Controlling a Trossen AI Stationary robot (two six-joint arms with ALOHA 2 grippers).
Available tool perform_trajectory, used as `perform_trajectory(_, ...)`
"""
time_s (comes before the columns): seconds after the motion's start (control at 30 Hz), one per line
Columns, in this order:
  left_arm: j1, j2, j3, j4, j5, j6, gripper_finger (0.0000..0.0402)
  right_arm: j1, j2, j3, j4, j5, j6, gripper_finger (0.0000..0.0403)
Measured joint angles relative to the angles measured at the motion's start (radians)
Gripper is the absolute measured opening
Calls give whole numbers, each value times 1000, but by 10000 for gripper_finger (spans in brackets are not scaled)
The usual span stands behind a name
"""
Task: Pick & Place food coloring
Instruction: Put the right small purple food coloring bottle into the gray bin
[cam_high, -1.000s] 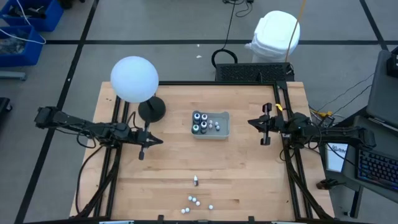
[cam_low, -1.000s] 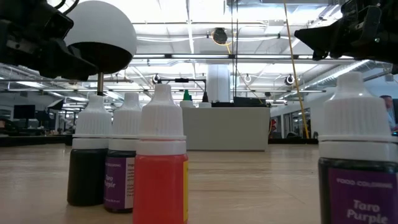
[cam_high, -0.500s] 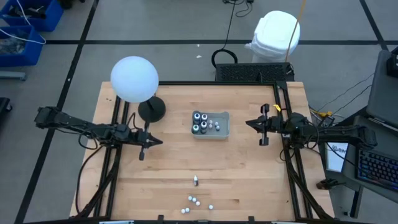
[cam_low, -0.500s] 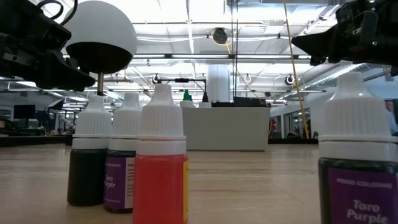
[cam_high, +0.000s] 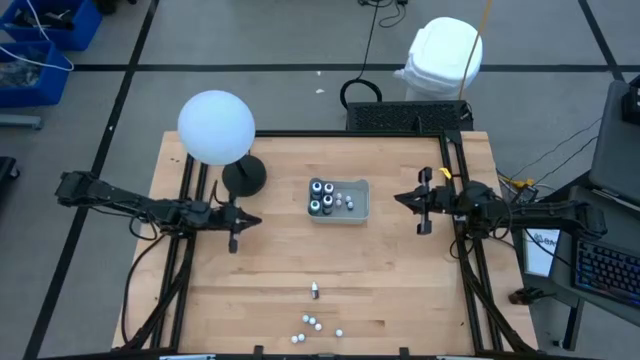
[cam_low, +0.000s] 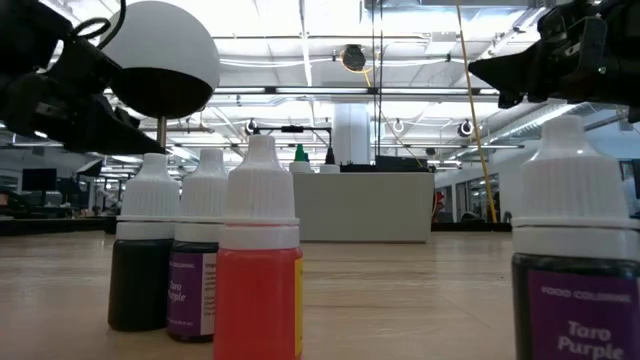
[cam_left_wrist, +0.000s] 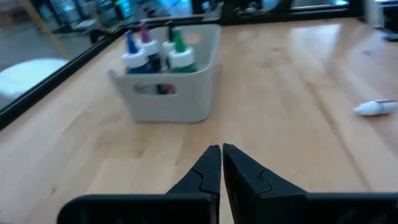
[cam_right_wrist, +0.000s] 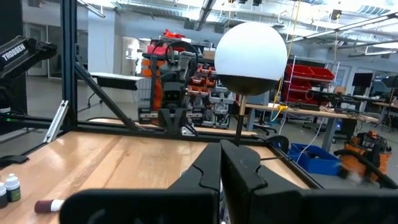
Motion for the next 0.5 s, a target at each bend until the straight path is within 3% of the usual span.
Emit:
perform_trajectory(0.3,0,0,0,-16,-37,-17,30,10,39,0,41,0,10,0)
perform_trajectory(0.5,0,0,0,-15,-37,-18,30,102,81,61,51,-3,24,0)
